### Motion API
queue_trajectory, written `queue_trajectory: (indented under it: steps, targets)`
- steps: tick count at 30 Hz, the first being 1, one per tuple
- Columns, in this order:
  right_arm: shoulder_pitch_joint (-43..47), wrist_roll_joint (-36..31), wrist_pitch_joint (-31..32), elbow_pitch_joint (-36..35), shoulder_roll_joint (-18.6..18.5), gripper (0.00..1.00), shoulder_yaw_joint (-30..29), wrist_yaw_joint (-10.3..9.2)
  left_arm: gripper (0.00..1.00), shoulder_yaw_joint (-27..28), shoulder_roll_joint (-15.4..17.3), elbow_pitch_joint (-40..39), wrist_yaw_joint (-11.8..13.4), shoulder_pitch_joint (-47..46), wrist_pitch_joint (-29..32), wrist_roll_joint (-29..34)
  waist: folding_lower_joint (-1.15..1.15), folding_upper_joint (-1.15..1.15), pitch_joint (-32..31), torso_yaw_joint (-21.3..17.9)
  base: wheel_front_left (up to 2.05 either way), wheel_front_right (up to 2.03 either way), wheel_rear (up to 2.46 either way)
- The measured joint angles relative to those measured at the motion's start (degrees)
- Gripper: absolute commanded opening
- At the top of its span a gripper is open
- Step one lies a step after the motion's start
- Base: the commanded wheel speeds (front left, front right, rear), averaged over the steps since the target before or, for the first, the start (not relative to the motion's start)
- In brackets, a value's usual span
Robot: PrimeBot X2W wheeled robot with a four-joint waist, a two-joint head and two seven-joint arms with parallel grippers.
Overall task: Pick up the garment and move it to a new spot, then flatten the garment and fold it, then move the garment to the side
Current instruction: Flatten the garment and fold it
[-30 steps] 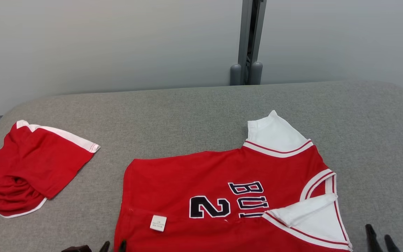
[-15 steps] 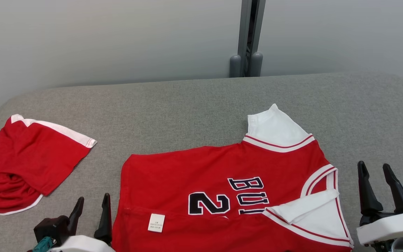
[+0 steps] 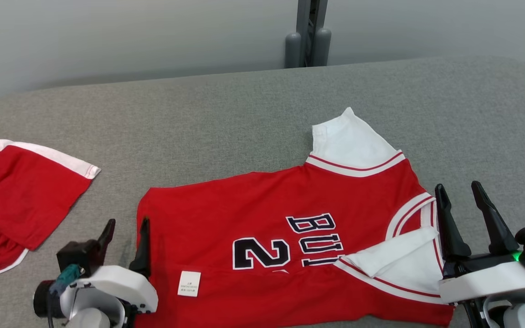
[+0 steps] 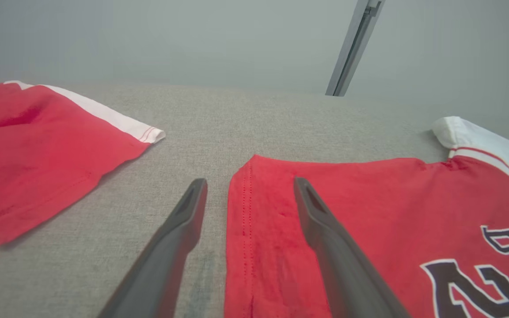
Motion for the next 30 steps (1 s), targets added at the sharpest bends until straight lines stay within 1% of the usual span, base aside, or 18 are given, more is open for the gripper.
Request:
queue_trajectory:
  steps: [10, 14, 16, 20, 22, 28, 29, 30]
  targets:
    - [-2.0, -0.3, -0.1, -0.2, 0.2, 1.0, 1.0, 0.0, 1.0, -1.3, 2.9, 14.6, -0.5, -13.3, 2.8, 3.3, 0.0, 0.0, 4.0, -4.0, 0.0, 0.0, 0.0]
    - [-2.0, -0.1, -0.2, -0.1, 0.2, 1.0, 0.6, 0.0, 1.0, -2.4, 3.2, 19.9, -0.4, -16.5, 4.1, 4.4, 0.0, 0.0, 5.0, -5.4, 0.0, 0.0, 0.0]
    - [-2.0, -0.1, -0.3, 0.0, 0.3, 1.0, 0.6, 0.0, 1.0, -3.2, 3.1, 23.3, -0.7, -18.0, 5.1, 4.8, 0.0, 0.0, 5.5, -6.1, 0.0, 0.0, 0.0]
    - [-2.0, -0.1, -0.5, 0.3, 0.4, 1.0, 0.7, 0.0, 1.0, -4.0, 2.4, 25.9, -1.5, -19.1, 4.8, 4.8, 0.0, 0.0, 5.7, -6.7, 0.0, 0.0, 0.0]
    - [-2.1, -0.1, -0.5, 0.5, 0.5, 1.0, 0.6, 0.0, 1.0, -4.5, 2.1, 27.0, -2.3, -19.7, 4.7, 4.8, 0.0, 0.0, 5.7, -6.7, 0.0, 0.0, 0.0]
    - [-2.3, -0.2, -0.6, 0.9, 0.6, 1.0, 0.3, 0.0, 1.0, -4.8, 1.3, 29.3, -2.7, -20.8, 3.4, 4.8, 0.0, 0.0, 5.7, -6.6, 0.0, 0.0, 0.0]
    - [-2.3, -0.2, -0.6, 1.0, 0.7, 1.0, 0.2, 0.0, 0.88, -4.8, 1.2, 29.6, -2.8, -21.0, 3.2, 4.7, 0.0, 0.0, 5.7, -6.5, 0.0, 0.0, 0.0]
    - [-2.3, -0.2, -0.6, 1.1, 0.7, 1.0, 0.2, 0.0, 0.56, -4.8, 1.1, 29.9, -2.8, -21.1, 2.9, 4.7, 0.0, 0.0, 5.7, -6.4, 0.0, 0.0, 0.0]
